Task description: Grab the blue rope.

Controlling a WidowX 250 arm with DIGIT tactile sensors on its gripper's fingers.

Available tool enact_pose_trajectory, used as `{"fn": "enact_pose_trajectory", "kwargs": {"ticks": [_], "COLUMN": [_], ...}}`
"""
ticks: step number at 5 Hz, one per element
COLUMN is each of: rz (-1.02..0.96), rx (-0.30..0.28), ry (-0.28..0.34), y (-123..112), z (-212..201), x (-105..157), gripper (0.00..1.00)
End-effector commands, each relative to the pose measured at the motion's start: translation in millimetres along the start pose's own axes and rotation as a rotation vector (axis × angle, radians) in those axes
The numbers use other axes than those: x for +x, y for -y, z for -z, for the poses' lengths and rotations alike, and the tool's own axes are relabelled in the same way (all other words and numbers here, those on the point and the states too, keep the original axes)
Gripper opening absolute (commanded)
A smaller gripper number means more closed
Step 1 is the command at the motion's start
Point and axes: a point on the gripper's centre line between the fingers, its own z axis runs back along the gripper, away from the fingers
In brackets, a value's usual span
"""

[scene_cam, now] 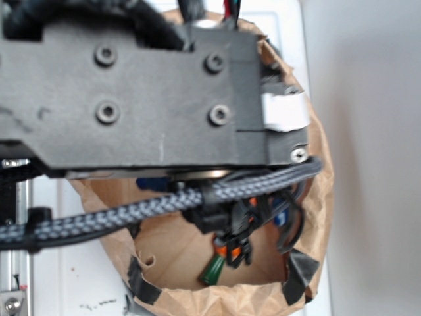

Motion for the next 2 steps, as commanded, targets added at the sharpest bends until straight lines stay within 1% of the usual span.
{"fn": "enact_pose_trajectory", "kwargs": {"ticks": [1,2], "rz": [-0.021,0.005], "rx": [-0.015,0.005], "ry": [0.075,0.068], "y": [-7.4,-8.8], "z": [-24.7,-27.1], "x": [4.0,0.5], "gripper": [0.00,0.00]}}
